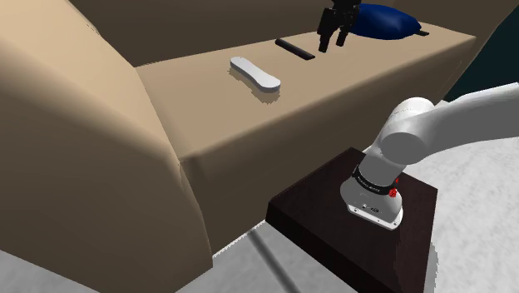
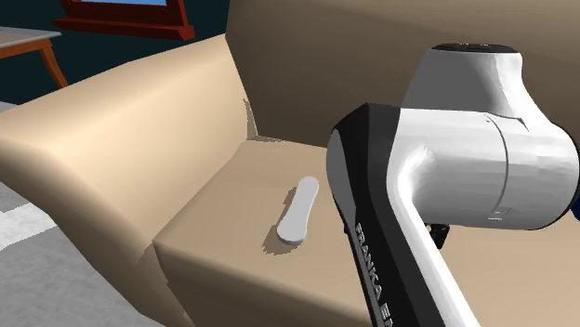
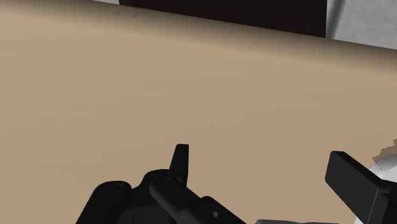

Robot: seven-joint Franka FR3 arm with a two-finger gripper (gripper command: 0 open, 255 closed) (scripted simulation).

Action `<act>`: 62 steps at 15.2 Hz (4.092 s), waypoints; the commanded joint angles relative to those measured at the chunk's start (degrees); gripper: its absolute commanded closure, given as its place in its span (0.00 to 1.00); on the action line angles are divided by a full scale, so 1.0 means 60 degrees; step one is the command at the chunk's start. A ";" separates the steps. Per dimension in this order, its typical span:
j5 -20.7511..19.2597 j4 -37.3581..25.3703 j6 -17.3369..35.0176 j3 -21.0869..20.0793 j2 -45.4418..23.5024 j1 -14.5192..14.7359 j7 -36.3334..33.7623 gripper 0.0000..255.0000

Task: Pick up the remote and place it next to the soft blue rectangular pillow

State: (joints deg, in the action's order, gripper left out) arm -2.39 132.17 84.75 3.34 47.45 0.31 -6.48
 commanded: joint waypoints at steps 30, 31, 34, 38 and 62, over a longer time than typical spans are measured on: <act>0.0812 -0.1870 0.3286 -0.2249 -0.5065 0.0596 -0.2841 0.00; 0.0812 -0.1870 0.3286 -0.2249 -0.5065 0.0596 -0.2841 0.00; 0.0812 -0.1871 0.3285 -0.2248 -0.5065 0.0596 -0.2841 0.00; 0.0812 -0.1870 0.3285 -0.2249 -0.5065 0.0596 -0.2841 1.00; 0.0747 -0.4427 0.0968 -0.2203 -0.5306 0.0555 -0.2867 1.00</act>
State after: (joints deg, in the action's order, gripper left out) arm 2.13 106.65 91.51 -9.93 15.71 3.68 -23.74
